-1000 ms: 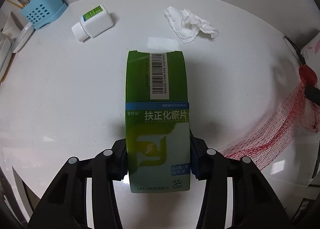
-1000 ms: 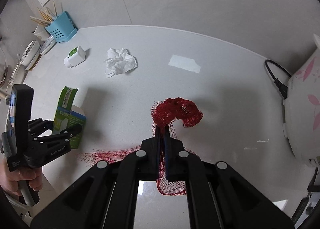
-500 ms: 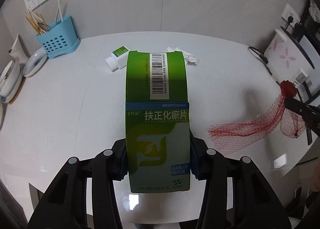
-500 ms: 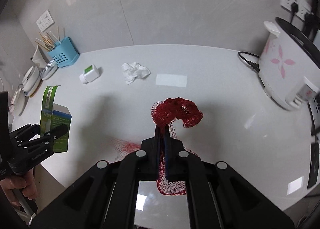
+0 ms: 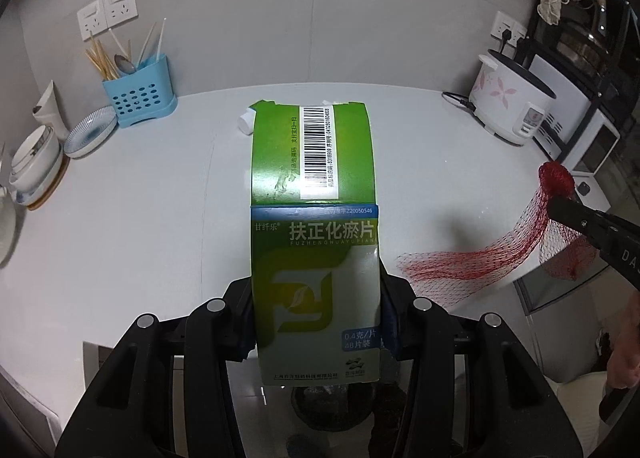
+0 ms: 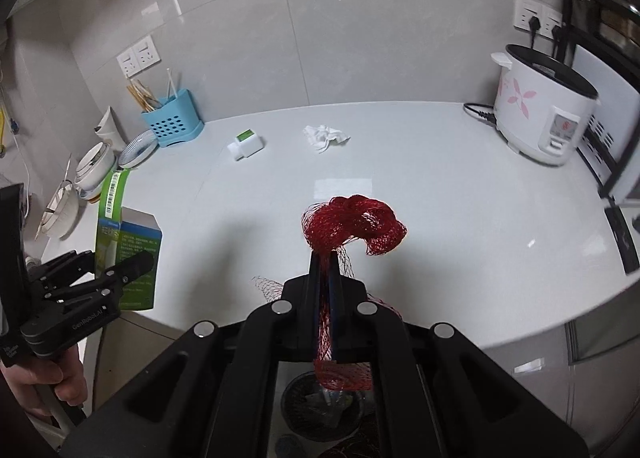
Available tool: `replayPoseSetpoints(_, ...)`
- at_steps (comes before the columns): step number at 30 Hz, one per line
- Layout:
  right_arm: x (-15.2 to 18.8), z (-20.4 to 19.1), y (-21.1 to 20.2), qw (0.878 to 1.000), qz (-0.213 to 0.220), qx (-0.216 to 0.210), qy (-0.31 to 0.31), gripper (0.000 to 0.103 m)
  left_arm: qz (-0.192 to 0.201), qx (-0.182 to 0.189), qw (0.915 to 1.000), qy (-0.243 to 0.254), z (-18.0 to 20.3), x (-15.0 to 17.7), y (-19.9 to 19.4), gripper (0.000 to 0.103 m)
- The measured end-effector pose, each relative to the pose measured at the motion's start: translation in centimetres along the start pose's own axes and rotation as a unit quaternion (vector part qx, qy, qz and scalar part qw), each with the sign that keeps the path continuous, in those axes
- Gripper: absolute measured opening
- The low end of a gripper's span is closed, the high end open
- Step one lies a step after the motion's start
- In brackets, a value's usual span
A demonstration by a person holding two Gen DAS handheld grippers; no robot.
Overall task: Collect trash
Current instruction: 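Lift the medicine box and mesh bag and carry them down toward the basket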
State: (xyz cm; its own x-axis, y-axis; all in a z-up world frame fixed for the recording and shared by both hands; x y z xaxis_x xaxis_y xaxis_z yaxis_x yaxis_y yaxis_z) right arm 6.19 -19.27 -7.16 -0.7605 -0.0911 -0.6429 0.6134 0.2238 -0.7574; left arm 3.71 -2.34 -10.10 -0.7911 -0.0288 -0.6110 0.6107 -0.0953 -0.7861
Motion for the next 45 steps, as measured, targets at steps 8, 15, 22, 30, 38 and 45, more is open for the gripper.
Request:
replayPoseSetpoints(8, 8.2, -4.6, -4.2, 1.0, -0.007, -0.002, -0.006, 0.002, -0.017, 0.017, 0.9997, 0.005, -0.9, 7.7, -3.8, 0.046)
replayPoseSetpoints(15, 13.3, -5.5, -4.0, 0.999, -0.038, -0.012, -0.007, 0.002, -0.037, 0.012, 0.9992, -0.009, -1.7, 12.1, -3.6, 0.046)
replayPoseSetpoints(22, 18.4, -4.0, -0.2, 0.996, -0.084, -0.014, 0.004, 0.002, -0.073, 0.005, 0.9971, -0.022, -1.5, 17.2, -0.6, 0.046)
replayPoseSetpoints(30, 23.9, -2.5, 5.3, 0.991, -0.13, -0.018, -0.012, 0.002, -0.098, 0.005, 0.9946, -0.033, -0.6, 23.1, 4.0, 0.046)
replayPoseSetpoints(38, 30.5, -0.1, 12.6, 0.986, -0.168, -0.021, -0.013, 0.002, -0.119, -0.007, 0.9923, -0.034, -1.0, 30.3, 11.3, 0.046)
replayPoseSetpoints(45, 37.8, 1.5, 20.6, 0.981, -0.192, -0.024, -0.013, 0.002, -0.153, 0.003, 0.9874, -0.043, -1.3, 38.6, 19.6, 0.046)
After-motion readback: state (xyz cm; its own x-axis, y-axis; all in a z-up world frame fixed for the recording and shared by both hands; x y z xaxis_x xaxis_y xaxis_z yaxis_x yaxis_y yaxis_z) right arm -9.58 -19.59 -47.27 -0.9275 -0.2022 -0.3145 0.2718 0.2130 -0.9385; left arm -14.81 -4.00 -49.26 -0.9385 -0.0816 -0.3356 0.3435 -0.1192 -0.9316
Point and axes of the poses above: each gripper's, at about its wrist camera, not at the fingertips, and y roughly the way its jaws point, z to its right, x to its underside, the point moved 9 cm from there along y, roughly the way its jaws point, and after that the axes turned 1 degree about -y, right-handed, at the moved point
